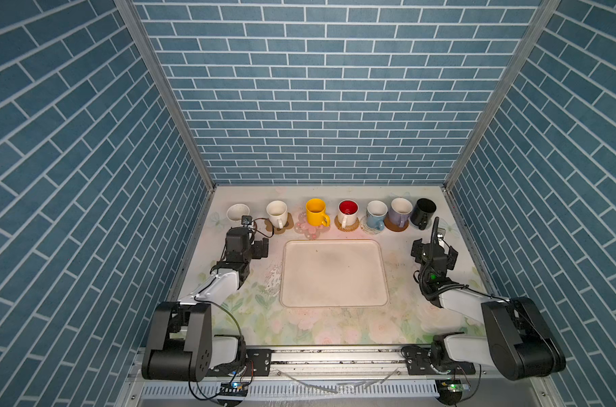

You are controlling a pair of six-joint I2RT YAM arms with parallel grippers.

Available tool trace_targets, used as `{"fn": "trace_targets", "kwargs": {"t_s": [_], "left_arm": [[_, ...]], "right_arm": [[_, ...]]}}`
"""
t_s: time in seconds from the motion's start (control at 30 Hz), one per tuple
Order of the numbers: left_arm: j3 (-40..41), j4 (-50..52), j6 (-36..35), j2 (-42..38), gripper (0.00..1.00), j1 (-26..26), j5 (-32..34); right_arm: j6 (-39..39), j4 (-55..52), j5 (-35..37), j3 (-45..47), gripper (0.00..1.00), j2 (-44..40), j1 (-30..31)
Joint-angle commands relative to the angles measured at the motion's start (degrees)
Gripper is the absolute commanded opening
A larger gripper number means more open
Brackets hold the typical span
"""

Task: Place cups on coasters
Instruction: Reset both arms

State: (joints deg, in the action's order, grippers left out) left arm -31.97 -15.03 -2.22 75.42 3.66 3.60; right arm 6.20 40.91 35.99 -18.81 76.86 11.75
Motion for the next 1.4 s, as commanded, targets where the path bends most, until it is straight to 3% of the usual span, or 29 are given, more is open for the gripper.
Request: {"fn": "trace_targets", "kwargs": {"t_s": [0.0,0.13,0.23,0.67,0.77,0.83,1.17,1.37], "left_arm": [[0.37,-6.62,-0.03,1.53,0.99,-0.23,0.79],[1.82,-11.08,-0.43,3.42,0.99,-0.08,2.88],[3.74,-16.56,-1.03,5.03,0.99,-0.10,5.34],[8.10,-29.84,-1.21,10.18,0.99,-0.06,7.65],[11.99,-39.20,-2.81,12.21,0.99,1.29,9.54],[11.62,-38.08,-2.77,12.03,0.99,1.86,10.37],[13.45,-41.49,-3.75,11.98,0.99,2.27,9.07],[12.81,-40.17,-4.02,11.92,0.99,2.32,8.64]], "right_arm": [[-2.00,3.00,2.28,-1.76,0.99,1.28,-0.75],[-4.82,7.63,3.30,-1.87,0.99,3.61,-1.18],[-6.14,19.10,4.18,1.21,0.99,7.06,-1.90],[-6.34,33.48,2.78,7.90,0.99,8.95,-1.99],[-6.20,35.54,2.86,8.81,0.99,9.32,-1.99],[-6.29,38.60,2.87,9.94,0.99,9.99,-1.98],[-6.85,39.05,1.34,10.15,0.99,10.34,-1.91],[-8.67,33.80,-4.28,8.38,0.99,9.24,-1.92]]}}
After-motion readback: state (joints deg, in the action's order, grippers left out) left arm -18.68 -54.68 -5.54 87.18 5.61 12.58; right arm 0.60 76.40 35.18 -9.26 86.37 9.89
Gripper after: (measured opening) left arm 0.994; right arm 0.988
